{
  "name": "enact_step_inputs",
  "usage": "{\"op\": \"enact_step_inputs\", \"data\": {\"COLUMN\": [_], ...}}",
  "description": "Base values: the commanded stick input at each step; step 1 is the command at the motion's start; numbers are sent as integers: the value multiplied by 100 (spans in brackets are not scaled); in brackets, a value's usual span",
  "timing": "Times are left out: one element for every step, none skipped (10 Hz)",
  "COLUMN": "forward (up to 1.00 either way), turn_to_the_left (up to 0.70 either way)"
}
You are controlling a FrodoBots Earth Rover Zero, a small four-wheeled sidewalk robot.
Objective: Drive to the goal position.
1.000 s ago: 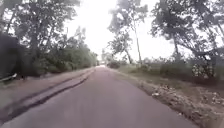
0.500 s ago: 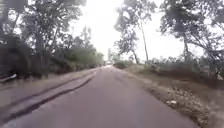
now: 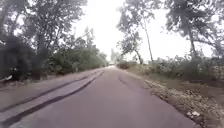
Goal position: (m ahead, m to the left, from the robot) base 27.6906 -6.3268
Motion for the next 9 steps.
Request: {"op": "enact_step_inputs", "data": {"forward": [0,0,0,0,0,0,0,0,0], "turn_to_the_left": [0,0,0,0,0,0,0,0,0]}}
